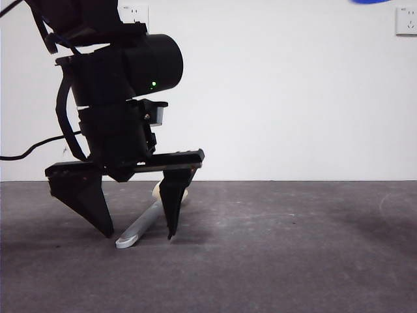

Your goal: Pick up the cup brush,pick up the cup,insert the brush into the cup,clean the cup,put the cup brush back,put the cup back to the fixed position on the table

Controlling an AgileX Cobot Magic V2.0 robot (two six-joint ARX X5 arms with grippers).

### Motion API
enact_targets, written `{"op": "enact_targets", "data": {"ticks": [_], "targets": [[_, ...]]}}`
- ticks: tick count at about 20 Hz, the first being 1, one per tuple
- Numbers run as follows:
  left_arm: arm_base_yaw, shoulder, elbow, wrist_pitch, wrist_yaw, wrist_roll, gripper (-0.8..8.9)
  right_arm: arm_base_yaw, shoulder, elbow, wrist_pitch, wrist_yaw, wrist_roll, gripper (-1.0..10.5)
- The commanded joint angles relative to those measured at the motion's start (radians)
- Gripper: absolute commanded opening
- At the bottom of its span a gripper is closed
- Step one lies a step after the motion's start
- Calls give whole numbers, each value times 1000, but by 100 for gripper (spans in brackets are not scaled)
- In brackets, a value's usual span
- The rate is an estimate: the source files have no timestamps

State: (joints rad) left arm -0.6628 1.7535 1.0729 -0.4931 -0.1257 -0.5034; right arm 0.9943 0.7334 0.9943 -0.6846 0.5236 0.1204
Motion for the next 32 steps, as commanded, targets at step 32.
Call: {"op": "enact_targets", "data": {"ticks": [32], "targets": [[2,-846,-6,-380,105,294,440,-563,941,-444,1368,-548,-142,-16]]}}
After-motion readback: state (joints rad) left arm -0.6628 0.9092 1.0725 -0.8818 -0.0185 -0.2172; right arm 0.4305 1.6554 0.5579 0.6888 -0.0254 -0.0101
